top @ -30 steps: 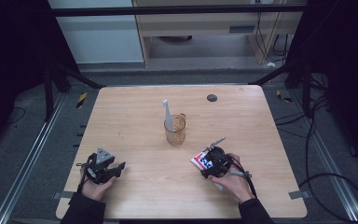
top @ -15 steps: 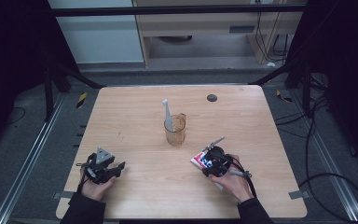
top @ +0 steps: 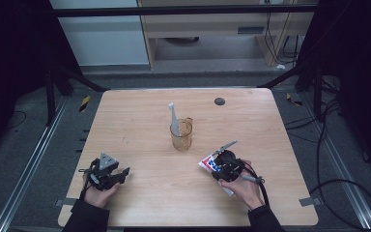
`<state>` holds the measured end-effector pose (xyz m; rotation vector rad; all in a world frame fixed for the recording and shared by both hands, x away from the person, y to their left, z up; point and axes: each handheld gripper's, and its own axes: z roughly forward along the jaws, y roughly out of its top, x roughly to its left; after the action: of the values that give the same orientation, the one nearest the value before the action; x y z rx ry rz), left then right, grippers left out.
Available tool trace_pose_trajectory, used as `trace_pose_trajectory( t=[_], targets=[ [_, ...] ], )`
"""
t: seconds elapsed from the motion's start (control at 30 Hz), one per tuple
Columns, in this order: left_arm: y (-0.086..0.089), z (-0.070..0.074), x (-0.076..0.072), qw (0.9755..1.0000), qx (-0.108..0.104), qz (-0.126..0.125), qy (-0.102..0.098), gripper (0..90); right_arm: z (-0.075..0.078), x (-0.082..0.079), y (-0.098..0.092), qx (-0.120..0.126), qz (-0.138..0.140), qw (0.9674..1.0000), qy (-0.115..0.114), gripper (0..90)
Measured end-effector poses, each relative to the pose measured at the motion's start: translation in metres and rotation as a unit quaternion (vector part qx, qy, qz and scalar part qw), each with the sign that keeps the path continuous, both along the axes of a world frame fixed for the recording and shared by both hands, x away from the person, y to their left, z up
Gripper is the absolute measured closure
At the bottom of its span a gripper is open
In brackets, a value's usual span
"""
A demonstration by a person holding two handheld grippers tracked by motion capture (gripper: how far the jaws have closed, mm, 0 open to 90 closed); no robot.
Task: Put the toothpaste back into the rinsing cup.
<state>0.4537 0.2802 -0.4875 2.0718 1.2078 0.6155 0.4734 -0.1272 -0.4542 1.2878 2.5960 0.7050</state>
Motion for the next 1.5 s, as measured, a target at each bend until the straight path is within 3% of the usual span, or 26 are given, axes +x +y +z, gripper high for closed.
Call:
trace_pose_trajectory(
  t=[0.33,0.5,0.67,0.83,1.0,1.37,1.5],
  targets=[
    [0.0,0.0,0.0,1.0,0.001,0.0,0.0,47.2,0.023,-0.005,-0.01,0.055,-0.015,0.9977,-0.038,70.6],
    [-0.001,0.001,0.0,1.0,0.001,0.0,-0.001,47.2,0.036,-0.003,-0.012,0.085,-0.024,0.9938,-0.069,70.5],
    [0.0,0.001,0.0,1.0,0.0,0.0,-0.002,47.2,0.052,0.004,-0.012,0.126,-0.044,0.983,-0.125,70.4],
    [0.0,0.002,-0.001,1.0,-0.001,0.001,-0.004,47.2,0.06,0.009,-0.007,0.165,-0.077,0.9663,-0.182,70.3],
    [0.0,0.002,-0.001,1.0,-0.003,0.002,-0.008,47.2,0.065,0.016,-0.001,0.19,-0.089,0.9564,-0.203,70.1],
    [0.001,0.002,-0.001,0.9999,-0.004,0.005,-0.011,47.4,0.07,0.036,0.009,0.233,-0.128,0.9296,-0.255,69.7],
    [0.001,0.002,0.0,0.9999,-0.004,0.006,-0.012,47.4,0.073,0.042,0.013,0.236,-0.134,0.9248,-0.267,69.7]
  ],
)
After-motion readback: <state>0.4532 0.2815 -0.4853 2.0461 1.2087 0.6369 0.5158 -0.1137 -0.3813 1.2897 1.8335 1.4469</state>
